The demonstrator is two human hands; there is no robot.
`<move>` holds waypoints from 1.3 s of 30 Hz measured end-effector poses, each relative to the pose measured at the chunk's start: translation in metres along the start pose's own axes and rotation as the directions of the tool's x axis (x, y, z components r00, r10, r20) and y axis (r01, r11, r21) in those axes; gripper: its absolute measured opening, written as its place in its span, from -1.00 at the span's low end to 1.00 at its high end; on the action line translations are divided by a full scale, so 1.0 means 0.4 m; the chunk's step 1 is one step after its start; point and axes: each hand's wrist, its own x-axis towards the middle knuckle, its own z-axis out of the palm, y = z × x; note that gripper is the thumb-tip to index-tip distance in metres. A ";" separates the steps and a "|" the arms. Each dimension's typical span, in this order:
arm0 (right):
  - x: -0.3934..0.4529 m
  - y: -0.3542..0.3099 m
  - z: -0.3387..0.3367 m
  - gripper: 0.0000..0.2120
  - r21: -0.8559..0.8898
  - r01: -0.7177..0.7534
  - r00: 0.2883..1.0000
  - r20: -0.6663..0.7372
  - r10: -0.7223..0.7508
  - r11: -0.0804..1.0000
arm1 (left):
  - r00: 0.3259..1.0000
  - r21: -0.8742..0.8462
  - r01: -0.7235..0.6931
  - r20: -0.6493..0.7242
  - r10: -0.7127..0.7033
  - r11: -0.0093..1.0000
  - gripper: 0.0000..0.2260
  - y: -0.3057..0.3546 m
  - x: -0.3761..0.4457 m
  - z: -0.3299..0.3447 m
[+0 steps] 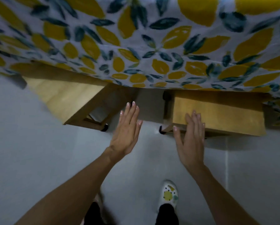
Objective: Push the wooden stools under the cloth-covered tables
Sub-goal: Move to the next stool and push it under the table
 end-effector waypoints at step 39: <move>0.040 -0.763 0.592 0.00 -0.386 0.513 0.855 0.315 -0.413 0.767 | 0.991 0.205 0.097 -0.110 -0.075 0.974 -0.49 -0.785 -0.023 -0.362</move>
